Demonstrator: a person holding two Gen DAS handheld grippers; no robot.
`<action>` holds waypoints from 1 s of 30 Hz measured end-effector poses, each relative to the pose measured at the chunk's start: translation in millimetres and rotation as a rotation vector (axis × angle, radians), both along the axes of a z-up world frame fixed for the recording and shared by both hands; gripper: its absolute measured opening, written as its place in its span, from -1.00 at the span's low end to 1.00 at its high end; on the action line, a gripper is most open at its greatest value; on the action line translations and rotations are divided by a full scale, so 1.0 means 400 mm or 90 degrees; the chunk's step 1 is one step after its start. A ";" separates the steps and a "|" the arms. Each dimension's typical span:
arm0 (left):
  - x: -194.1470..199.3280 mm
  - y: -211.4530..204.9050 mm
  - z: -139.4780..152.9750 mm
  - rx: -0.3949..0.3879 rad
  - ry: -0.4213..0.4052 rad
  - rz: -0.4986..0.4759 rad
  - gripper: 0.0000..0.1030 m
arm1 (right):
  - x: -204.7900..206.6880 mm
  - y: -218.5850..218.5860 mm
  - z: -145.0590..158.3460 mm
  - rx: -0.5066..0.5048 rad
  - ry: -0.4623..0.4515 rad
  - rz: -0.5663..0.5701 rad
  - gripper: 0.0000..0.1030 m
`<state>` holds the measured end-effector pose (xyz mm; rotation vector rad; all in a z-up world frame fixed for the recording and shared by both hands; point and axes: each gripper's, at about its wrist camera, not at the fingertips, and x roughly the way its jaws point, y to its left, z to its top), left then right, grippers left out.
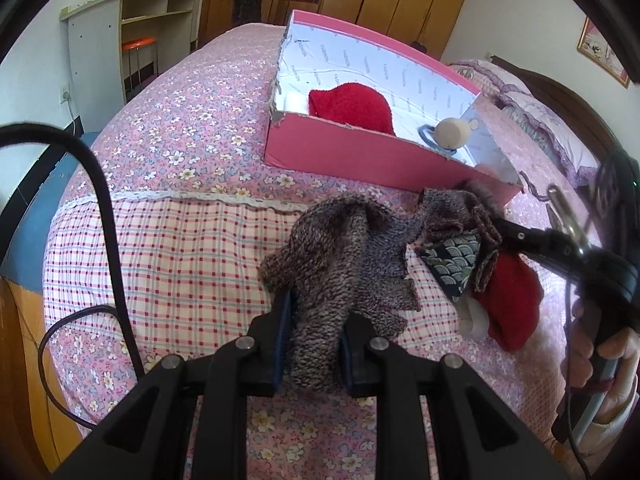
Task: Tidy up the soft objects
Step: 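Grasp a second grey knit sock with the right tool while the left tool holds its sock, then carry both grey socks over the pink box and lower them inside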
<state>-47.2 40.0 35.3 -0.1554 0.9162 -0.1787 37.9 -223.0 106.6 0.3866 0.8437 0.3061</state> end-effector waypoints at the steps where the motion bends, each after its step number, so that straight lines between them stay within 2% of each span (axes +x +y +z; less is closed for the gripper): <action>1: -0.002 0.001 0.002 -0.001 -0.001 0.000 -0.60 | -0.009 -0.004 0.004 0.006 -0.006 -0.001 -0.73; 8: -0.017 0.014 0.027 -0.025 -0.009 0.000 -0.61 | -0.070 -0.034 0.050 0.043 -0.056 -0.011 -0.80; 16: -0.044 0.010 0.088 -0.025 -0.044 -0.010 -0.62 | -0.124 -0.064 0.106 0.056 -0.102 -0.017 -0.80; 30: -0.044 0.017 0.209 -0.028 -0.111 -0.016 -0.62 | -0.166 -0.068 0.201 0.042 -0.174 -0.010 -0.80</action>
